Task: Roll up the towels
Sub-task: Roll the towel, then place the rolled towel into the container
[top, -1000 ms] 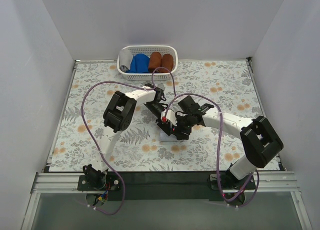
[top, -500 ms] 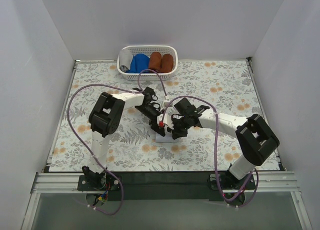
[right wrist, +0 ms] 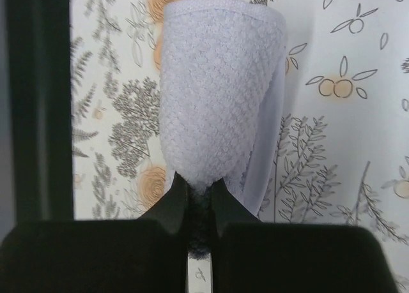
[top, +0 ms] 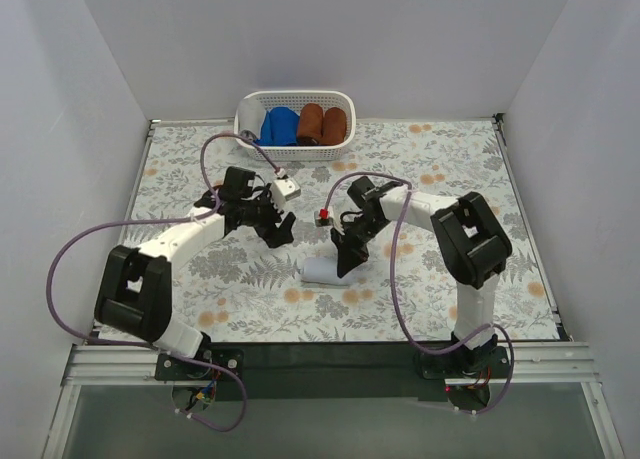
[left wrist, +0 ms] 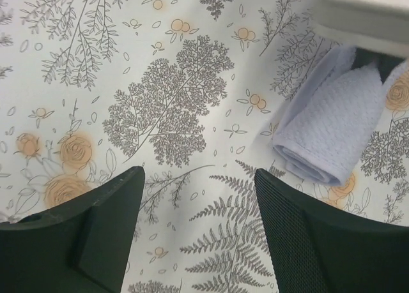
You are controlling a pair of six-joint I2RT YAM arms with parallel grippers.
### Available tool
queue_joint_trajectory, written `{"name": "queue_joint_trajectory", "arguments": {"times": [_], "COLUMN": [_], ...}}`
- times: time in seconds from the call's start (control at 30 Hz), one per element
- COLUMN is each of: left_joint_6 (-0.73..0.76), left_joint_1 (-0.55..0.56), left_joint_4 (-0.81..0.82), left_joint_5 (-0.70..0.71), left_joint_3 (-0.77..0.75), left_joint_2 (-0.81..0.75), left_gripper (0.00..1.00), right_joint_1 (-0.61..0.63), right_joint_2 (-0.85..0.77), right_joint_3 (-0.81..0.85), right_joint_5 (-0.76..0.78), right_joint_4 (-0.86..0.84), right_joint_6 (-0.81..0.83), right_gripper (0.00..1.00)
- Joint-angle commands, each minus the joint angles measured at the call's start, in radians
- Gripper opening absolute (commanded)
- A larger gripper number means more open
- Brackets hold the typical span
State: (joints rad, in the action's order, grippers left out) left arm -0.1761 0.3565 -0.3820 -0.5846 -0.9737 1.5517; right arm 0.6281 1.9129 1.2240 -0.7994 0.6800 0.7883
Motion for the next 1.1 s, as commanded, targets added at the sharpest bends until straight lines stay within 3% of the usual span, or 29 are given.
{"name": "queue_joint_trajectory", "arguments": {"times": [0.0,0.13,0.2,0.4,0.7,0.87,1.0,1.07], "left_joint_6": [0.041,0.237,0.346,0.496,0.581,0.601,0.563,0.543], "left_joint_1": [0.013,0.157,0.286,0.521,0.572,0.575,0.573,0.575], "left_joint_4": [0.066,0.086,0.141,0.276,0.439,0.468,0.425,0.399], "left_joint_5": [0.048,0.115,0.191,0.305,0.322,0.307,0.284,0.275], "left_joint_3": [0.076,0.196,0.294,0.403,0.414,0.417,0.383,0.365], "left_joint_2": [-0.143,-0.287,-0.361,-0.371,-0.187,-0.113,-0.044,-0.01], "left_gripper": [0.66,0.68,0.69,0.69,0.69,0.64,0.48,0.34], "right_joint_1": [-0.022,-0.065,-0.073,-0.09,-0.103,-0.102,-0.102,-0.103], "right_joint_2": [0.152,0.286,0.334,0.469,0.56,0.583,0.586,0.58], "right_joint_3": [0.047,0.121,0.152,0.242,0.313,0.322,0.327,0.327], "right_joint_5": [-0.11,-0.199,-0.211,-0.241,-0.195,-0.166,-0.164,-0.158], "right_joint_4": [0.231,0.3,0.338,0.423,0.466,0.461,0.461,0.463], "right_joint_6": [0.04,0.052,0.069,0.081,0.043,0.016,0.012,0.014], "right_gripper": [0.01,0.01,0.01,0.01,0.01,0.01,0.04,0.21]}}
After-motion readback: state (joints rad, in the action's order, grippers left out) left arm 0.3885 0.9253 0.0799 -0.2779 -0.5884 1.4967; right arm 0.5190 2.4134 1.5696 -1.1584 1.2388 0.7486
